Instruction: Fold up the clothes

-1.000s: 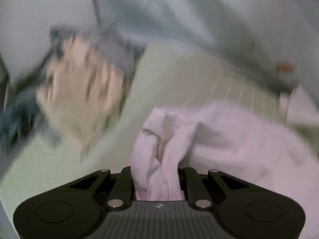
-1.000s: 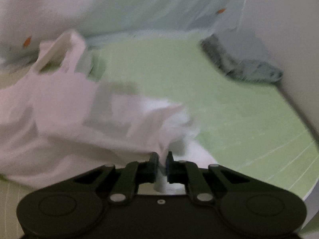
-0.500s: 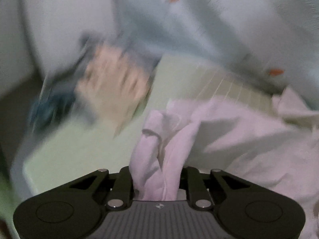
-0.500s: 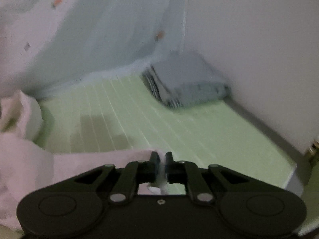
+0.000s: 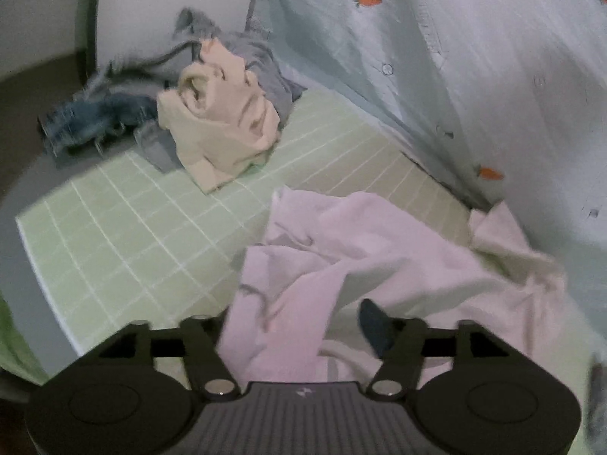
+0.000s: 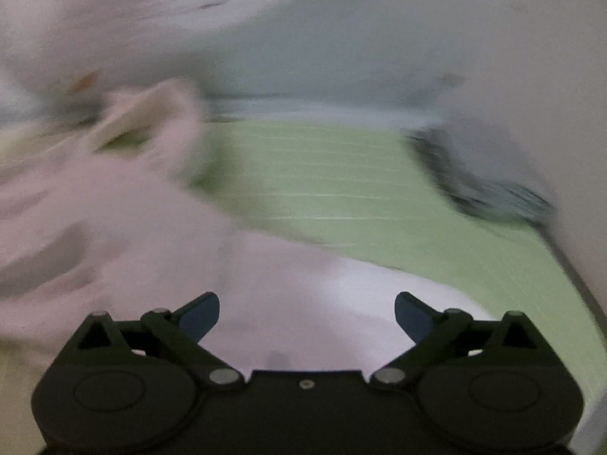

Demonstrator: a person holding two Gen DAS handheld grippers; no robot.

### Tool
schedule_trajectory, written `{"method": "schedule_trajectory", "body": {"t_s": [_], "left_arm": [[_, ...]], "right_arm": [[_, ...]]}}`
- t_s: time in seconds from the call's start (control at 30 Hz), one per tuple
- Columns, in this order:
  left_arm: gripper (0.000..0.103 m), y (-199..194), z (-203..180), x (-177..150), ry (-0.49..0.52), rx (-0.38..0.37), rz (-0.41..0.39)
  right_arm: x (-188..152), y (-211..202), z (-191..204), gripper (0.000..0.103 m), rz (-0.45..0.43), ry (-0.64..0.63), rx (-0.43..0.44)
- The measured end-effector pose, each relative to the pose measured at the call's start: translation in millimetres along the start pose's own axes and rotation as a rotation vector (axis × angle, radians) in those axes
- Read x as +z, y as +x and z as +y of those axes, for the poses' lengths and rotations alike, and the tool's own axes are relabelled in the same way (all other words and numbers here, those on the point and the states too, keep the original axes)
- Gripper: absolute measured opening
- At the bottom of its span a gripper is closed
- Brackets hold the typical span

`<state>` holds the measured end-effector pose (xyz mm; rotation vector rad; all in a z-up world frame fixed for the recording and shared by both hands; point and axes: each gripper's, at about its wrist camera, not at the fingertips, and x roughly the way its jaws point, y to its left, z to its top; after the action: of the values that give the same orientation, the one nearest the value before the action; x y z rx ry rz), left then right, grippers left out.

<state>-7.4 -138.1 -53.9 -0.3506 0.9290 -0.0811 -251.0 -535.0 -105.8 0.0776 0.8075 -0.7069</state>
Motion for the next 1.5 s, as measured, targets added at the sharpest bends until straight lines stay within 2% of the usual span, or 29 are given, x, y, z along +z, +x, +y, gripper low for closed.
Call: {"method": "schedule_trajectory", "body": {"t_s": [0.13, 0.2, 0.27, 0.3, 0.37, 0.47, 0.63, 0.7, 0.9, 1.2, 1.27, 1.3, 1.33, 1.4, 1.5], "left_arm": [[0.075, 17, 2, -6, 0.066, 0.048, 0.062], [0.076, 25, 9, -10, 0.052, 0.064, 0.083], [0.076, 37, 17, -12, 0.047, 0.074, 0.116], [0.076, 43, 19, -13, 0.056, 0.085, 0.132], [0.075, 55, 24, -15, 0.075, 0.107, 0.162], [0.072, 74, 25, -19, 0.090, 0.119, 0.221], [0.052, 100, 17, -18, 0.089, 0.121, 0.256], [0.046, 110, 11, -11, 0.093, 0.123, 0.250], [0.045, 142, -20, 13, 0.187, 0.156, 0.210], [0.045, 230, -80, 92, 0.262, 0.075, 0.125], [0.039, 244, -97, 107, 0.264, 0.070, 0.120], [0.032, 243, -102, 110, 0.259, 0.065, 0.107], [0.024, 242, -107, 114, 0.253, 0.060, 0.092], [0.020, 224, -108, 116, 0.252, 0.047, 0.049], [0.018, 192, -100, 114, 0.254, 0.023, 0.001]], "right_arm": [[-4, 11, 37, 0.100, 0.048, -0.102, 0.072], [-7, 15, 46, 0.100, 0.066, -0.153, 0.074], [-10, 20, 52, 0.093, 0.086, -0.179, 0.060], [-10, 23, 51, 0.082, 0.097, -0.173, 0.052], [-11, 30, 48, 0.047, 0.118, -0.163, 0.036], [-11, 41, 44, 0.040, 0.149, -0.147, 0.011], [-12, 54, 46, 0.020, 0.176, -0.154, -0.030], [-8, 60, 50, 0.018, 0.171, -0.167, -0.039], [21, 87, 60, 0.015, 0.166, -0.165, -0.056], [107, 179, 85, 0.015, 0.093, -0.153, -0.070], [124, 194, 86, 0.013, 0.100, -0.149, -0.065], [131, 198, 83, 0.012, 0.106, -0.143, -0.054], [134, 195, 79, 0.007, 0.101, -0.133, -0.042], [134, 179, 69, 0.006, 0.077, -0.118, -0.029], [122, 136, 52, 0.006, 0.018, -0.111, -0.047]]}}
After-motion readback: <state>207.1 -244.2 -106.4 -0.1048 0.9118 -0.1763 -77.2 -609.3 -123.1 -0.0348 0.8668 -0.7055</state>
